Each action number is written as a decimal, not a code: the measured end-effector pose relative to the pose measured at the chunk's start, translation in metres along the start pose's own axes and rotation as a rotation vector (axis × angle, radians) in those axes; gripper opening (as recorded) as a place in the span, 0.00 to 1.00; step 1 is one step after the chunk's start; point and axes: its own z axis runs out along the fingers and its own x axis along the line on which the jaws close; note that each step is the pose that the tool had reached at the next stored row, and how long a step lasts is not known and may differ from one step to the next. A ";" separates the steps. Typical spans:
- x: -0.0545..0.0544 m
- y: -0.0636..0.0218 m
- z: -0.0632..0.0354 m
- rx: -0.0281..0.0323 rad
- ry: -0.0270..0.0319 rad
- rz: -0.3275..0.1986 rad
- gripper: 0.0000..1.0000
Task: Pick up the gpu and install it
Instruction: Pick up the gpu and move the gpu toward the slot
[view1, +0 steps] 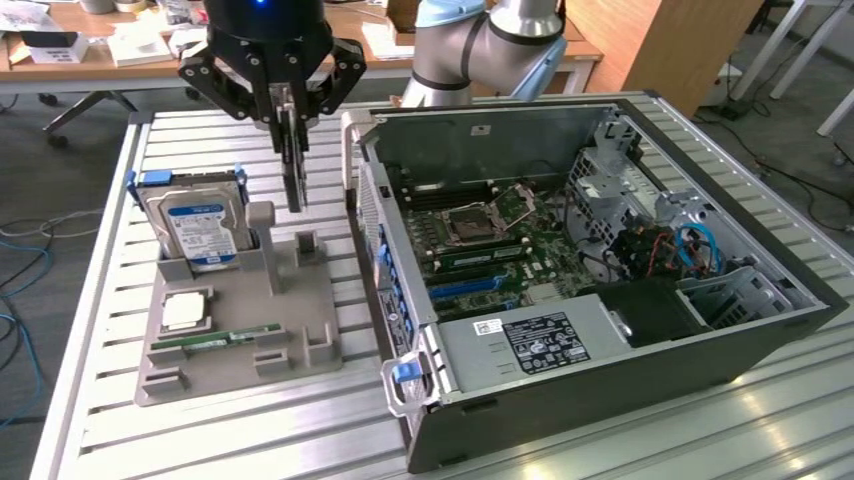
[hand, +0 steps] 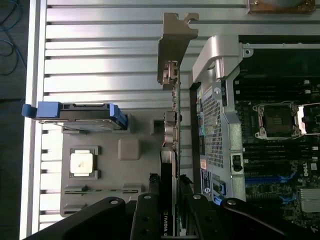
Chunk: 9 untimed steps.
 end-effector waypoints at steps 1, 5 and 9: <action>0.000 0.0000 -0.0001 0.0001 0.0002 0.000 0.26; -0.006 0.0003 0.0001 0.0001 0.0001 0.000 0.26; -0.018 0.0009 0.0006 0.0000 0.0001 0.000 0.26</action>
